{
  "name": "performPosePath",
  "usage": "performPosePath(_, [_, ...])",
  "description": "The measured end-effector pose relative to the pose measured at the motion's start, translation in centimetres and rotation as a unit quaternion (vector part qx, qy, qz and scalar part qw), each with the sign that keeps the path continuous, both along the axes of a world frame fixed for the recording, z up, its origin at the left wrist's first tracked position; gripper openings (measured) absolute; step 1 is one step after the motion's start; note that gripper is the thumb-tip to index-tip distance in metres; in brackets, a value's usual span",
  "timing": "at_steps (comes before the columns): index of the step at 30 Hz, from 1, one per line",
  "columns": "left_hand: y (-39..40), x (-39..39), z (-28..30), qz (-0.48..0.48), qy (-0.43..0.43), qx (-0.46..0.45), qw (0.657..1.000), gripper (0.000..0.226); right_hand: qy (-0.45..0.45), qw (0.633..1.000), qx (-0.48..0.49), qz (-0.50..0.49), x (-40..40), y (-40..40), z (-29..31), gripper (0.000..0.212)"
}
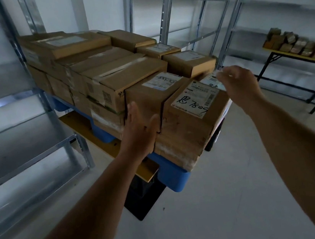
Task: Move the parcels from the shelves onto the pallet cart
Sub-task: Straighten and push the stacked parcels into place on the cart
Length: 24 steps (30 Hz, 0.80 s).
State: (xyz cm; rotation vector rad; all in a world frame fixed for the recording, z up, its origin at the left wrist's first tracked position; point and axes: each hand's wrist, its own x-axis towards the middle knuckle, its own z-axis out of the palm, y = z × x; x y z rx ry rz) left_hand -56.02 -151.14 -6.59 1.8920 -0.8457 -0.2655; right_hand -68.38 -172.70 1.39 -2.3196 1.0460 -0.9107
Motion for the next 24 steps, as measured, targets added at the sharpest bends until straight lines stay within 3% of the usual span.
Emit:
performPosePath(2, [-0.6, 0.0, 0.9, -0.003, 0.049, -0.01, 0.999, 0.08, 0.076, 0.996, 0.0, 0.046, 2.5, -0.8, 1.7, 0.036])
performPosePath(5, [-1.7, -1.1, 1.5, -0.011, 0.046, -0.021, 0.999, 0.091, 0.154, 0.982, 0.013, 0.105, 6.4, -1.8, 2.8, 0.022])
performPosePath(9, [-3.2, -3.2, 0.8, 0.008, 0.031, 0.002, 0.999, 0.101, 0.245, 0.958, 0.039, 0.146, 11.1, -2.9, 2.0, 0.05])
performPosePath(13, [-3.8, -3.5, -0.1, 0.018, 0.026, 0.023, 0.999, 0.099, 0.338, 0.931, 0.044, 0.134, 13.3, -3.7, 1.0, 0.054])
performPosePath(19, [-3.7, -3.8, -0.1, 0.014, 0.028, 0.021, 0.999, 0.095, 0.344, 0.926, 0.049, 0.146, 13.2, -3.0, 1.0, 0.041])
performPosePath(24, [-3.7, -4.1, -0.3, 0.029, 0.016, 0.024, 0.999, 0.094, 0.361, 0.914, 0.008, 0.187, 12.7, -2.5, 1.4, 0.043])
